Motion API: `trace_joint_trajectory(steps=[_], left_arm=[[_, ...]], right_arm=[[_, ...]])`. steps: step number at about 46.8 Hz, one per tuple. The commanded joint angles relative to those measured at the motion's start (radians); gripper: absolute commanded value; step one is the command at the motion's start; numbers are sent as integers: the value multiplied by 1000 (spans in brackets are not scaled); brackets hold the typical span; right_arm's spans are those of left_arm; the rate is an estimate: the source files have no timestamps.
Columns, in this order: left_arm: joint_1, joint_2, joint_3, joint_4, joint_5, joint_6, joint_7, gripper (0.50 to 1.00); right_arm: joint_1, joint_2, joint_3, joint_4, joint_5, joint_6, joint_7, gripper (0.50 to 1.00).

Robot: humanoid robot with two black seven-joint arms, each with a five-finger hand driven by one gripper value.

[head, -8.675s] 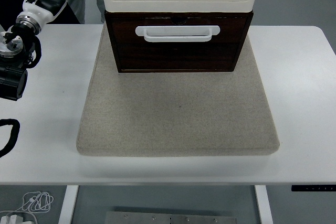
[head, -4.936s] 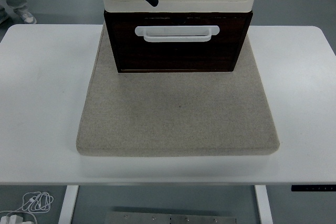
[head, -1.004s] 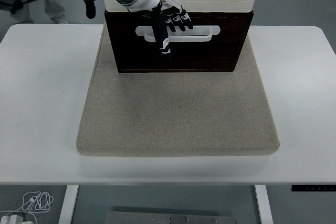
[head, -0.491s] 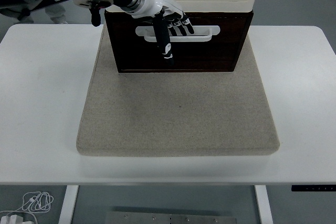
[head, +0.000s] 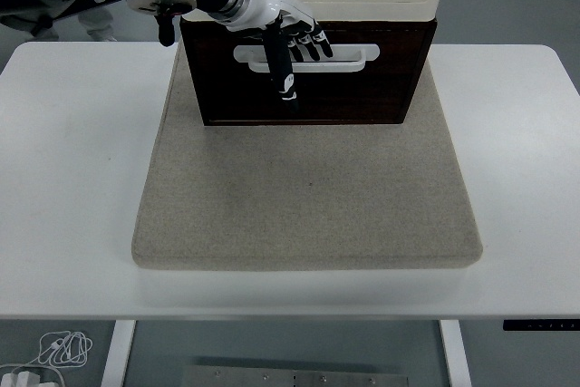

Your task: Open the drawer under the combination cabinet

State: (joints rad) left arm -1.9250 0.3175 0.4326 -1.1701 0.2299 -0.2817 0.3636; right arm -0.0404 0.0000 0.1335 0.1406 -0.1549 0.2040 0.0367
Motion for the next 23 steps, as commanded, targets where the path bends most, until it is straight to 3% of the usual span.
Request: trace_joint_trajectory(steps=[1, 23], left_arm=[[1, 0, 0, 0, 0, -1, 0, 1000], [9, -6, 2, -2, 2, -1, 3, 1000]], right_arm=[[-1, 0, 0, -1, 0, 0, 0, 926], [-1, 0, 0, -1, 0, 0, 0, 926]])
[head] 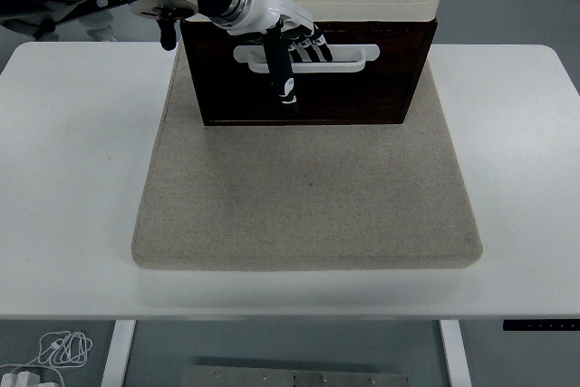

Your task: Open the drawer under the combination cabinet

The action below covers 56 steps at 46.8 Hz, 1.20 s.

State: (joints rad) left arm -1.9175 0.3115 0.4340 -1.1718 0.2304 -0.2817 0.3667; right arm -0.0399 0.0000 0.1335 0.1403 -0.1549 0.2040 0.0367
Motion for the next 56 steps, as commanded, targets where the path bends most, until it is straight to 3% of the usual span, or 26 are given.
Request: trace_joint_trajectory(steps=[1, 21, 56], left_arm=[[2, 0, 0, 0, 1, 1, 0, 1000], [0, 0, 0, -8, 3, -5, 0, 1000], [-18, 8, -6, -37, 0, -67, -2, 1000]], right_arm=[[0, 0, 0, 1, 0, 0, 0, 926], [0, 0, 0, -1, 0, 0, 0, 926], [0, 0, 0, 1, 0, 0, 0, 926]])
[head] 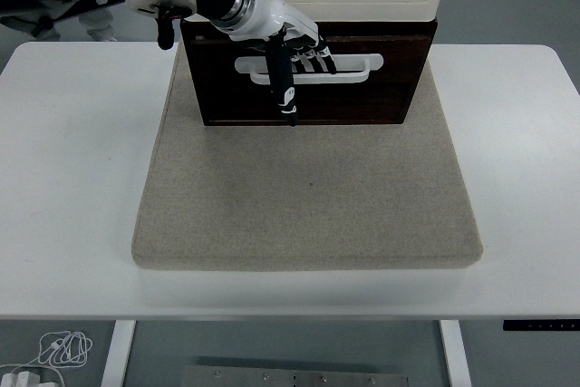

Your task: Open the drawer under the combination cabinet

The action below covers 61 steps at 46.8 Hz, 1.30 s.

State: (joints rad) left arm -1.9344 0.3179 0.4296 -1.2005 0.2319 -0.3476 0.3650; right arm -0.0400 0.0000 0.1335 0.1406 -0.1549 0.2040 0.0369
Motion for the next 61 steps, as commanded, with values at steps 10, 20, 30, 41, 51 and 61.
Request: trace_joint_trajectory(steps=[10, 20, 30, 41, 51, 61], left_arm=[[-9, 1, -2, -14, -3, -2, 0, 1000], [-17, 6, -2, -34, -5, -4, 0, 1000], [-21, 7, -2, -48, -5, -4, 0, 1000], [-24, 9, -2, -63, -5, -4, 0, 1000], [-35, 12, -2, -74, -5, -13, 0, 1000], [-41, 16, -2, -77, -5, -22, 0, 1000]], right_arm=[[-1, 0, 0, -1, 0, 0, 0, 926], [0, 0, 0, 1, 0, 0, 0, 926], [0, 0, 0, 1, 0, 0, 0, 926], [0, 0, 0, 1, 0, 0, 0, 926], [0, 0, 0, 1, 0, 0, 0, 926], [0, 0, 0, -1, 0, 0, 0, 926]])
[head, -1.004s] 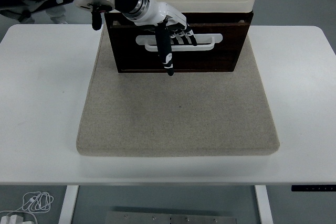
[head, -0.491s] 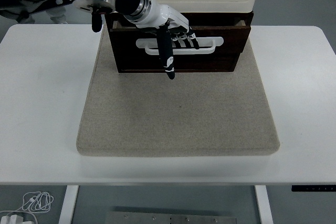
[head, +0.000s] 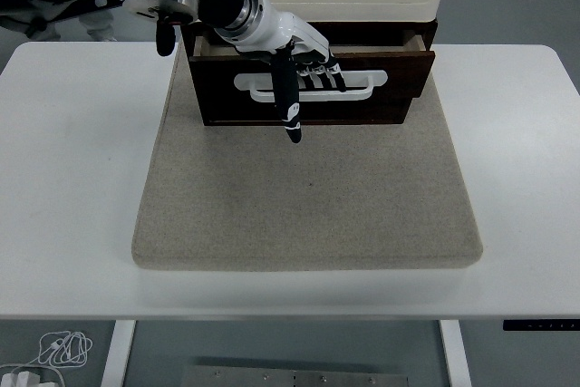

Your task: Open the drawer under the combination cabinet

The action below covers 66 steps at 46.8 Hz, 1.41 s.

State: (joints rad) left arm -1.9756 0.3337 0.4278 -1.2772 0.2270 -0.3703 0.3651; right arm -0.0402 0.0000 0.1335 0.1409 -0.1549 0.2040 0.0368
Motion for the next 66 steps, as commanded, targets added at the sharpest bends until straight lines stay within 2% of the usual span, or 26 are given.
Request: trace_joint_trajectory(steps=[1, 66], left_arm=[[0, 1, 0, -2, 0, 1, 0, 1000], [-31, 22, -14, -79, -2, -27, 2, 1000]], right_arm=[[-1, 0, 0, 0, 0, 0, 0, 926], [0, 0, 0, -1, 0, 0, 0, 926]])
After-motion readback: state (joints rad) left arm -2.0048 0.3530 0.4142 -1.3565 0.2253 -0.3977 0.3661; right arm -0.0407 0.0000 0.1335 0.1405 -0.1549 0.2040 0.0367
